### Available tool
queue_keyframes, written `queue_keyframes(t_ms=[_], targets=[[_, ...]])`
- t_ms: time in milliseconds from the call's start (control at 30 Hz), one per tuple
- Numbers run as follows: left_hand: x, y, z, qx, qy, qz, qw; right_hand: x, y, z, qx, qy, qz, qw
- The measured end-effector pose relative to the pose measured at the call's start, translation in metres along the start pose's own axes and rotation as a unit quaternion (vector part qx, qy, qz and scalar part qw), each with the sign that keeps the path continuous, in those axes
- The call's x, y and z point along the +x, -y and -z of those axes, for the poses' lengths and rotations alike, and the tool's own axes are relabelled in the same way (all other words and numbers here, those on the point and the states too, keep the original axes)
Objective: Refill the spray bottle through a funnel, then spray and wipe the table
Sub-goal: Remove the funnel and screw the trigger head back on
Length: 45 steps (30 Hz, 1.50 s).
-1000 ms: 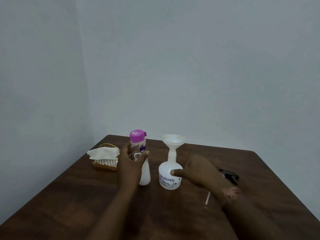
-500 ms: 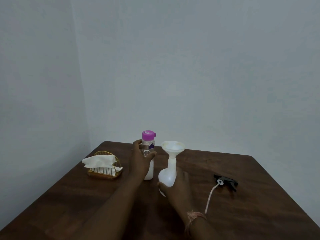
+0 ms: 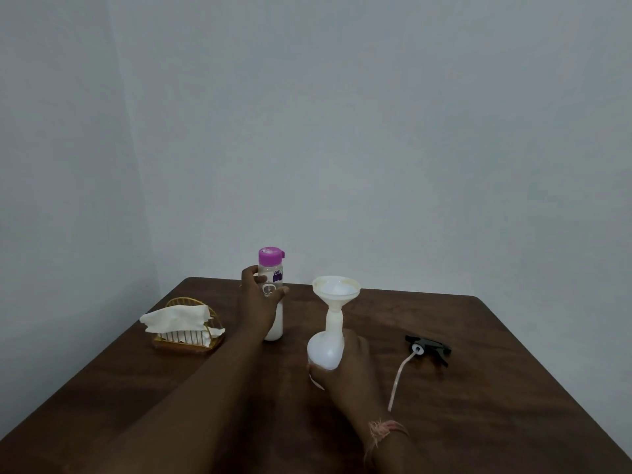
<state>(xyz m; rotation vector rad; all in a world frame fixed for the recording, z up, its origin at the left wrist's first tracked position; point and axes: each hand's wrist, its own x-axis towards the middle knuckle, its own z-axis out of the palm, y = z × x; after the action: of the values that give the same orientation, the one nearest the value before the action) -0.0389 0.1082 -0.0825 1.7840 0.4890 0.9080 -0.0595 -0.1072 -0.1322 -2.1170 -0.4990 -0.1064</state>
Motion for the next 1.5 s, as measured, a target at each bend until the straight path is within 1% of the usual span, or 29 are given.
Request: queue_keyframes(t_ms=[100,167,233,267,333,367,400,467,567,600,667,733,800,900,1033,1100,1167,1233,1367,1433,1500], targets=[[-0.004,-0.005,0.001,-0.007,0.009,0.011,1.000,-0.001,0.000,0.002,-0.024,0.008,-0.008,1.000],[-0.007,-0.009,0.003,-0.018,0.014,0.029,0.999,-0.002,0.005,0.006,-0.036,0.038,-0.025,0.998],[-0.012,-0.013,0.006,-0.002,0.006,0.033,0.999,-0.005,0.017,0.013,-0.026,0.062,-0.042,0.997],[-0.017,-0.015,0.008,0.013,-0.006,0.026,1.000,-0.006,0.025,0.019,-0.019,0.041,-0.033,0.998],[-0.034,-0.021,0.012,0.039,-0.050,-0.001,0.998,-0.007,0.045,0.036,0.024,-0.043,0.021,0.999],[-0.047,-0.022,0.011,0.034,-0.065,-0.016,0.997,-0.005,0.054,0.045,0.044,-0.079,0.053,0.994],[-0.061,-0.021,0.009,0.022,-0.064,-0.030,0.997,-0.001,0.063,0.055,0.053,-0.102,0.082,0.990],[-0.086,-0.011,-0.001,-0.014,-0.011,-0.040,0.999,0.011,0.071,0.071,0.029,-0.093,0.109,0.989],[-0.116,0.003,-0.016,-0.049,0.114,-0.004,0.992,0.026,0.072,0.082,0.014,-0.077,0.100,0.992],[-0.122,0.006,-0.020,-0.056,0.139,0.004,0.989,0.027,0.071,0.084,0.026,-0.083,0.100,0.991],[-0.132,0.004,-0.028,-0.064,0.161,0.000,0.985,0.026,0.070,0.092,0.041,-0.105,0.116,0.987],[-0.134,0.001,-0.035,-0.036,0.145,-0.018,0.989,0.025,0.067,0.096,0.029,-0.126,0.153,0.980],[-0.132,-0.001,-0.043,-0.002,0.117,-0.021,0.993,0.023,0.061,0.094,0.000,-0.109,0.178,0.978],[-0.136,-0.002,-0.048,0.019,0.085,-0.031,0.996,0.020,0.057,0.093,-0.036,-0.090,0.205,0.974],[-0.137,-0.001,-0.047,0.044,0.056,-0.071,0.995,0.020,0.062,0.105,-0.030,-0.134,0.248,0.959],[-0.135,0.000,-0.048,0.042,0.070,-0.067,0.994,0.021,0.062,0.109,-0.027,-0.143,0.243,0.959],[-0.135,0.000,-0.049,0.041,0.080,-0.060,0.994,0.021,0.059,0.108,-0.036,-0.117,0.236,0.964],[-0.134,0.004,-0.050,0.037,0.074,-0.055,0.995,0.022,0.055,0.104,-0.059,-0.092,0.241,0.964],[-0.135,0.004,-0.050,0.030,0.069,-0.055,0.996,0.023,0.056,0.106,-0.076,-0.095,0.244,0.962],[-0.135,0.002,-0.049,0.028,0.063,-0.063,0.996,0.022,0.059,0.107,-0.106,-0.071,0.247,0.961],[-0.135,0.000,-0.050,0.023,0.060,-0.067,0.996,0.023,0.061,0.108,-0.116,-0.066,0.248,0.960]])
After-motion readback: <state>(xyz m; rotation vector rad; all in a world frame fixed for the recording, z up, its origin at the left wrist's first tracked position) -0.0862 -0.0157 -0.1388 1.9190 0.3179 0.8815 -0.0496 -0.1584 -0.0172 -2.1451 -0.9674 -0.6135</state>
